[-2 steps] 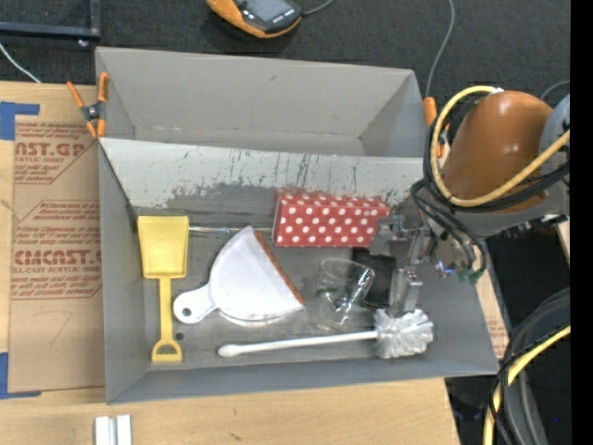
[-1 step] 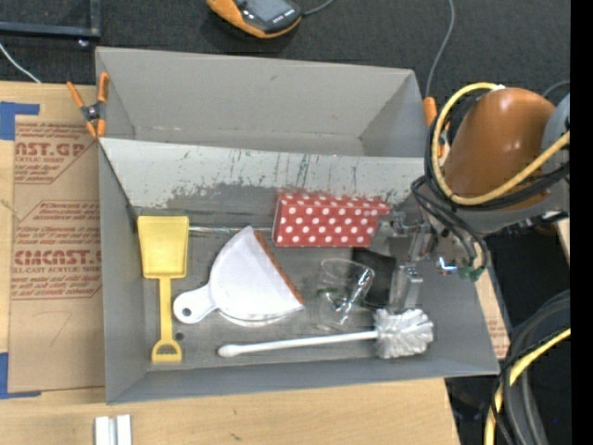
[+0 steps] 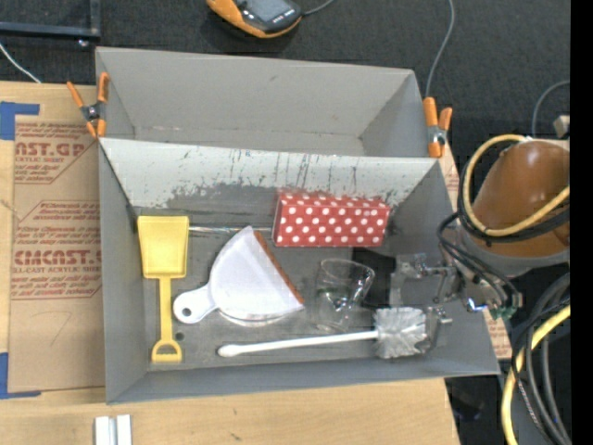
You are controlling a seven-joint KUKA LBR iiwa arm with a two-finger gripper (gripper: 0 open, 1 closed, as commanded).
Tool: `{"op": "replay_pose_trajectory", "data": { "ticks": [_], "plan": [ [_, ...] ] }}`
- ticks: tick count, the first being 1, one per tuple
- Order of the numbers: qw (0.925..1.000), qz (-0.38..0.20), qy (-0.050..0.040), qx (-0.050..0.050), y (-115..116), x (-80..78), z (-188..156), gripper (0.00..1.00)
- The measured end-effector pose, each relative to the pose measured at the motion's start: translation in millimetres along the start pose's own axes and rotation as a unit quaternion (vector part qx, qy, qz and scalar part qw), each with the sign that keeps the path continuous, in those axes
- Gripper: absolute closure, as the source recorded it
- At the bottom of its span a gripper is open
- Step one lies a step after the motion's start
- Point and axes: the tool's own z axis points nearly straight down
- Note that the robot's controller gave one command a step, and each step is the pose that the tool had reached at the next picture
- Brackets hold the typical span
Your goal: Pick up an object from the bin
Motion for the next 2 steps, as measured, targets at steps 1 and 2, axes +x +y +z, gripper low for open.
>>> {"op": "replay_pose_trajectory", "data": {
  "ticks": [1,2],
  "plan": [
    [0.9998,-0.018,-0.0059,0.001,0.1,-2.6,13.3,0.00],
    [1.0000,-0.009,0.0003,-0.001,4.5,-2.7,44.8,0.00]
  ]
}}
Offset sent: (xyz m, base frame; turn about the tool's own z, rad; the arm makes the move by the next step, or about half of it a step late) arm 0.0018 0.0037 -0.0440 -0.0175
